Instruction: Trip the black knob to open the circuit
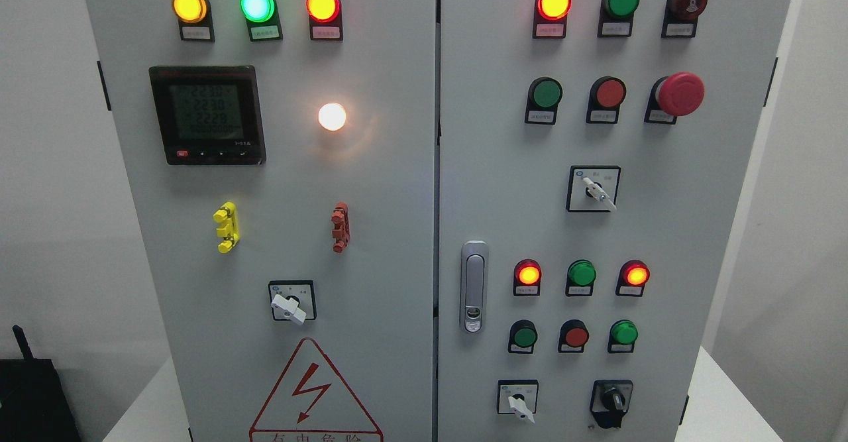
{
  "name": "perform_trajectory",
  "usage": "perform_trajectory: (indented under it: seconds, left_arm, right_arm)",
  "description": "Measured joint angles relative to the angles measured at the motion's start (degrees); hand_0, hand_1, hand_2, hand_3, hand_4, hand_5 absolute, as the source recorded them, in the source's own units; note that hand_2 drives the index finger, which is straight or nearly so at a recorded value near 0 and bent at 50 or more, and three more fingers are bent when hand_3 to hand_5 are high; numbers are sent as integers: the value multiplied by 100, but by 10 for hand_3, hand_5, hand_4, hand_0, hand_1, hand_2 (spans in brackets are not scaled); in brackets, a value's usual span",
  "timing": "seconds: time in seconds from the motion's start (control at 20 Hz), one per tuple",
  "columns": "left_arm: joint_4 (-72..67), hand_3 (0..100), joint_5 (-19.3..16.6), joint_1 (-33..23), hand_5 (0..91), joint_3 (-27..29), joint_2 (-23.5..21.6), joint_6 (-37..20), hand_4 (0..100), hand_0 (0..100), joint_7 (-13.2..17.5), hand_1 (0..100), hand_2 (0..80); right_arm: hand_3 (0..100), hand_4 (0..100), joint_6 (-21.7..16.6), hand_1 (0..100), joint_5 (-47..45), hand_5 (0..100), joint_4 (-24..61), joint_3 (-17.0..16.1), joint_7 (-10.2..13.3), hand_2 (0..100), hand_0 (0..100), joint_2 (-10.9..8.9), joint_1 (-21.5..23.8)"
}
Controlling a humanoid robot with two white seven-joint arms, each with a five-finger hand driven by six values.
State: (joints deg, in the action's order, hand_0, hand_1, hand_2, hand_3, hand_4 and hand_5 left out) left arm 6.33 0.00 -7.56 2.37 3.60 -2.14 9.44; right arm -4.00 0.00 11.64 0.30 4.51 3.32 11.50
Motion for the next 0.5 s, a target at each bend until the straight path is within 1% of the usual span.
perform_trajectory:
  seconds: [0.5]
  left_arm:
    - [0, 0, 0, 0, 0, 0, 0, -10, 0, 120, 0, 389, 0]
  right_arm:
    - [0, 0, -39, 35, 0, 0, -2, -17, -27, 0, 0, 35, 0]
